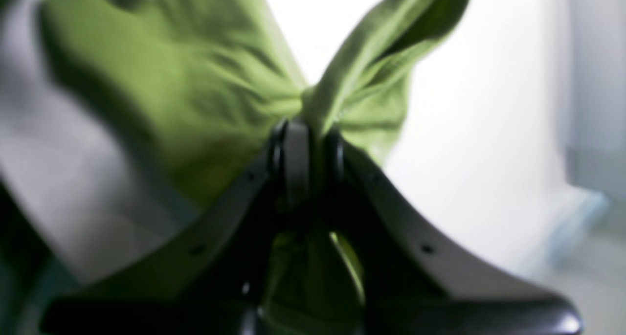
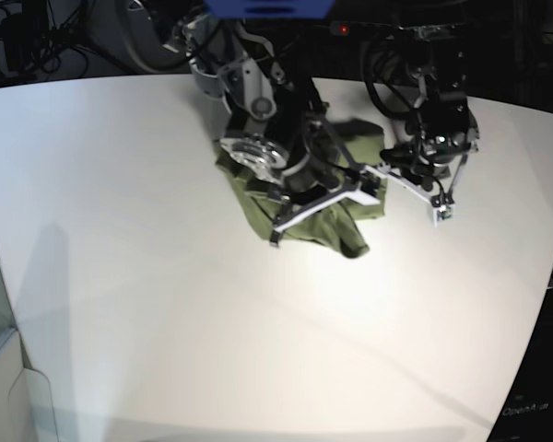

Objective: Fold the T-shirt properly
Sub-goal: 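Open the left gripper and move it beside the folded bundle, then press the folded end down with the right gripper and release it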

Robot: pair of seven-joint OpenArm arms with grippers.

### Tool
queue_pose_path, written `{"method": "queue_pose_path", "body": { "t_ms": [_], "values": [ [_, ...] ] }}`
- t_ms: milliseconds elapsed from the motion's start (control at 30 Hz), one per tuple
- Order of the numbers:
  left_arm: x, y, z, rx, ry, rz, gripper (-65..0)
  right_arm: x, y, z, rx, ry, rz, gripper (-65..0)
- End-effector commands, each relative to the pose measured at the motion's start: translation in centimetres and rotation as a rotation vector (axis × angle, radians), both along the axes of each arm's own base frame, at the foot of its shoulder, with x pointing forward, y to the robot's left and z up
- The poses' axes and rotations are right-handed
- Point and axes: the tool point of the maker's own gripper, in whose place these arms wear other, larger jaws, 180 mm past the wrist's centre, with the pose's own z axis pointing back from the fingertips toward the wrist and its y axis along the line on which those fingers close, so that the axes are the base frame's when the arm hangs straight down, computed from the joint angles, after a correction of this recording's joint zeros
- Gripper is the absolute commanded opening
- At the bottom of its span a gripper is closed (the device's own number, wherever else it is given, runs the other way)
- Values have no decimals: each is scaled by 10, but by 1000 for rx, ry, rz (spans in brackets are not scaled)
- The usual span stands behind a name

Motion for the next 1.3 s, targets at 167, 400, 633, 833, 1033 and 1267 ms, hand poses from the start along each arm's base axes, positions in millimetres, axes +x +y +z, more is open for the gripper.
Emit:
{"method": "queue_pose_path", "body": {
  "t_ms": [167,400,633,833,1033,1267],
  "values": [
    [-2,-29,-4,-28,31,-79,-641,0,18,15,99,-8,34,-649],
    [-3,-40,-3,-51,33,-85,-641,0,20,17,112,-13,42,-649],
    [-9,-43,-7,-55,48,-88,-641,-4,35,-1,141,28,88,-649],
    [-14,-41,-9,-54,59,-84,-641,-8,44,-14,161,58,115,-649],
    [-21,-40,-13,-52,74,-83,-641,-10,51,-20,189,70,138,-649],
    [-28,-39,-15,-50,85,-81,-641,6,51,-23,157,58,145,-649]
  ]
}}
